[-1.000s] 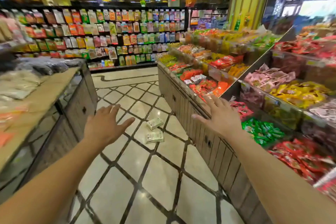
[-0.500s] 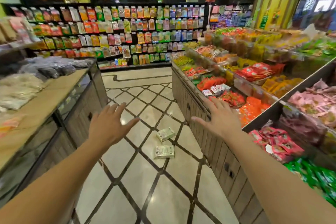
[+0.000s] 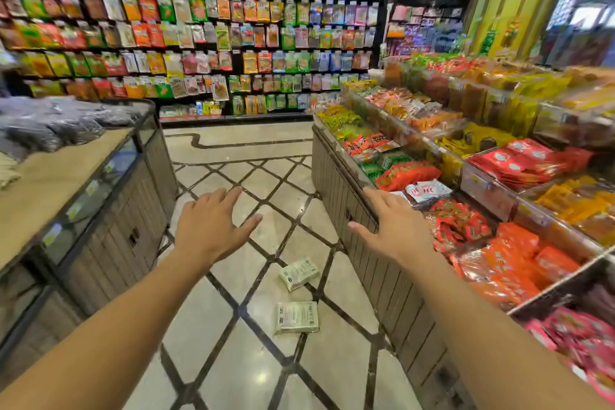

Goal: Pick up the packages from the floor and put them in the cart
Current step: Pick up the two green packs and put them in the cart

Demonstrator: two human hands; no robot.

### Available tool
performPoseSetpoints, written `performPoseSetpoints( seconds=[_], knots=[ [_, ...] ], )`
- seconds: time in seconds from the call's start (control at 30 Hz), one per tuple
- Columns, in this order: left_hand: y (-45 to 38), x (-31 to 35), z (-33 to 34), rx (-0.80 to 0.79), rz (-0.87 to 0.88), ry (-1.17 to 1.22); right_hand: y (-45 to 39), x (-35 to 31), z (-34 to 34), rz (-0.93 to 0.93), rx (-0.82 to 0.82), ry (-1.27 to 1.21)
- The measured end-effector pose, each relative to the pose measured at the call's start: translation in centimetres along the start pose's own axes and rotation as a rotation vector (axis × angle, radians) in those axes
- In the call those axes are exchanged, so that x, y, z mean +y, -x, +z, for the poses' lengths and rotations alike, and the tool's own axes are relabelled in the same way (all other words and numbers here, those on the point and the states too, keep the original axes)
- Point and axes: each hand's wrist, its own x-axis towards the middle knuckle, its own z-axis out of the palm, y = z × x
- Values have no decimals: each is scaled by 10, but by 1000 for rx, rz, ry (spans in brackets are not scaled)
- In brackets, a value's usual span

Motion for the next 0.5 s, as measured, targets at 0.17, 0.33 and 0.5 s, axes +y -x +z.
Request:
performPoseSetpoints(
  seconds=[0.17,0.33,0.5],
  knots=[
    [-80,-9,36,-20,27,-19,-82,2,40,-6,-24,-22],
    [-160,-11,86,-52,32,-27,-171,14,92,0,-57,-38],
    [-260,-12,145,-93,31,-40,-275,31,154,18,-93,-77]
  ],
)
